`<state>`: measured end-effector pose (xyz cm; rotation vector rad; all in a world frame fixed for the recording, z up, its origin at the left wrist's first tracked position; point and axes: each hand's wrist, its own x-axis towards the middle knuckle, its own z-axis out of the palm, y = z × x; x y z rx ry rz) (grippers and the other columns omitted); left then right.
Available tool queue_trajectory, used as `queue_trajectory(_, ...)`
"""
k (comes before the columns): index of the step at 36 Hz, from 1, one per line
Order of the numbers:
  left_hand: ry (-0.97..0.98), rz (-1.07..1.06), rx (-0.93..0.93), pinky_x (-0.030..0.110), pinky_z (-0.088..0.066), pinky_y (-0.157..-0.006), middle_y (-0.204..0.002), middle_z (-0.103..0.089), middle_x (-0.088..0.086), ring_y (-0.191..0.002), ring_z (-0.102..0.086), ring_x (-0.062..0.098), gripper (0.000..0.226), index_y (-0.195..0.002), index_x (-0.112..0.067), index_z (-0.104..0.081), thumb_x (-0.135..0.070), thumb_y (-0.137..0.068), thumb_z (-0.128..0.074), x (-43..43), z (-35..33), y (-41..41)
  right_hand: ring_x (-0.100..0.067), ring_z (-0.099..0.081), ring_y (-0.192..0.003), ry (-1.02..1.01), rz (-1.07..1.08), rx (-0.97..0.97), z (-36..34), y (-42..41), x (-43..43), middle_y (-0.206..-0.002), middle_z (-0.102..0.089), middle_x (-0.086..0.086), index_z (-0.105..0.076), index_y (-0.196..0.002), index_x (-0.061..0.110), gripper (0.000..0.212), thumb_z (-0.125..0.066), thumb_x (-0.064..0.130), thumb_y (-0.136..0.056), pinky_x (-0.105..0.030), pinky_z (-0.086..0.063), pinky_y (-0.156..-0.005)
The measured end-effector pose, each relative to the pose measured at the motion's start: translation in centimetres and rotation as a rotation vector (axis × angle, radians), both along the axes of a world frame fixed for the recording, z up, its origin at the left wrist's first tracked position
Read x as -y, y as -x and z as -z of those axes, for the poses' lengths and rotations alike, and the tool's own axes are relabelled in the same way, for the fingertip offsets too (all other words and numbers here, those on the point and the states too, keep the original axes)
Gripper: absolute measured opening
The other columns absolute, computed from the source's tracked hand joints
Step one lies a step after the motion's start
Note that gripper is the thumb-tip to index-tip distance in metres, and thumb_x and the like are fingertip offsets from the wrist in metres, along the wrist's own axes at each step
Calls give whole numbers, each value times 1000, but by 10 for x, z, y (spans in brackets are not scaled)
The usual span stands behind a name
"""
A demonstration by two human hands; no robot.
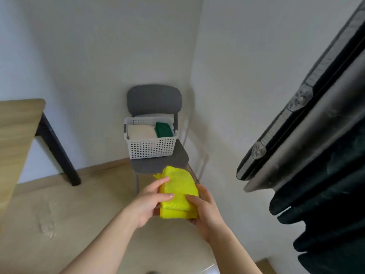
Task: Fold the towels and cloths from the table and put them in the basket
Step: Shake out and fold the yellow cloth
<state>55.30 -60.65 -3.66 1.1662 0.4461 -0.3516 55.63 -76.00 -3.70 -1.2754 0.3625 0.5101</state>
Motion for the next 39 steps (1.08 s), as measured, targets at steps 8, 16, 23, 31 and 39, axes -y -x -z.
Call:
queue_trajectory(8, -132, -54, -40, 30, -53, -64, -107, -62, -1, -87, -63, 18, 57, -127, -26, -52, 8, -81, -62, -37, 4, -105, -29, -62, -103, 10, -85, 0, 21, -117, -38, -116, -63, -5, -49, -121, 25, 40, -55, 2, -87, -35, -52, -71)
queue_trajectory(16, -151, -148, -94, 32, -50, -61, -129, -48, 9, -89, -58, 25, 48, -125, -27, -50, 1, -88, -57, -56, 16, -225, -32, -53, -112, 167, -230, 78, 42, -259, -60, -129, -50, -6, -41, -128, 26, 47, -56, 4, -89, -49, -49, -89)
queue_trajectory(23, -275, -166, -117, 32, -53, -65, -136, -39, 5, -104, -55, 28, 49, -124, -34, -44, -1, -89, -56, -69, 31, -327, -28, -48, -113, 259, -411, 140, 55, -381, -77, -129, -44, -3, -37, -123, 29, 46, -56, 4, -90, -48, -47, -95)
queue_trajectory(31, -402, -159, -193, 42, -53, -81, -128, -36, 4, -110, -49, 31, 49, -120, -36, -43, 0, -89, -54, -105, 67, -401, -27, -45, -116, 305, -521, 19, 81, -460, -112, -141, -39, -5, -32, -139, 23, 56, -53, 1, -91, -45, -46, -97)
queue_trajectory(39, -462, -54, -165, 45, -52, -87, -130, -36, 3, -114, -47, 28, 54, -118, -41, -41, 1, -88, -56, -139, 122, -472, -24, -38, -125, 468, -492, -13, 111, -523, -150, -146, -31, -4, -27, -142, 25, 60, -47, 0, -92, -34, -41, -94)
